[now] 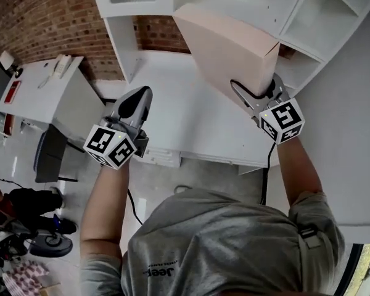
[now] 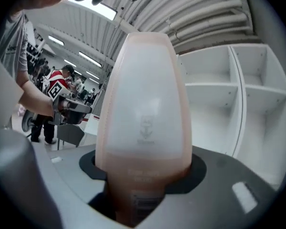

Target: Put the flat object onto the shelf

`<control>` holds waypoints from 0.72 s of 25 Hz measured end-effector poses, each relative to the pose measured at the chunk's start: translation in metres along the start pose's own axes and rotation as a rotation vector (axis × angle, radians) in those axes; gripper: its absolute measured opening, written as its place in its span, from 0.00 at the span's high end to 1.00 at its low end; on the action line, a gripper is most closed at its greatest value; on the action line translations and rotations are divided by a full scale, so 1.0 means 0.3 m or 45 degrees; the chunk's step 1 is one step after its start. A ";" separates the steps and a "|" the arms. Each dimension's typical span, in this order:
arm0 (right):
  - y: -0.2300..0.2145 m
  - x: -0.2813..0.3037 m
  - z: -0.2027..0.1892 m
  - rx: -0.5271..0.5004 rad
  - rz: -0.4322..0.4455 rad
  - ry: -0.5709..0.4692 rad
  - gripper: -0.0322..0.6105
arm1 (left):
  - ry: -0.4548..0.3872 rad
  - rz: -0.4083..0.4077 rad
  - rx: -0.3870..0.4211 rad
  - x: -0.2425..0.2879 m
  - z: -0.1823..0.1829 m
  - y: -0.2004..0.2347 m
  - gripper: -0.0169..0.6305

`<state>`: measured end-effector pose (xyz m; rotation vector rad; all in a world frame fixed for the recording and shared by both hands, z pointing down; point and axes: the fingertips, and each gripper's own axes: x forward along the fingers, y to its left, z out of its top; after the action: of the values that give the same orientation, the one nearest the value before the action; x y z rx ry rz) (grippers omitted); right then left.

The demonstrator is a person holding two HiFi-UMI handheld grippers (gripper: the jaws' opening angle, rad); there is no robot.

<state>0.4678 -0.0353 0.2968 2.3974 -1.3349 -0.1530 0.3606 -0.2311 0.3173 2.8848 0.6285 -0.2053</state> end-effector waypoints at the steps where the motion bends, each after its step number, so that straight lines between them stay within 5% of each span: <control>1: -0.046 -0.021 0.033 -0.050 -0.036 -0.010 0.49 | -0.013 -0.030 0.015 0.049 0.030 -0.018 0.98; 10: -0.343 -0.152 0.423 -0.398 -0.246 -0.166 0.49 | -0.100 -0.202 0.197 0.356 0.313 -0.160 0.98; 18: -0.466 -0.217 0.829 -0.705 -0.406 -0.244 0.49 | -0.171 -0.281 0.245 0.493 0.595 -0.199 0.98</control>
<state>0.4739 0.0146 0.0085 2.1222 -0.8233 -0.7519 0.4515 -0.1557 0.1092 2.9443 0.9490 -0.5117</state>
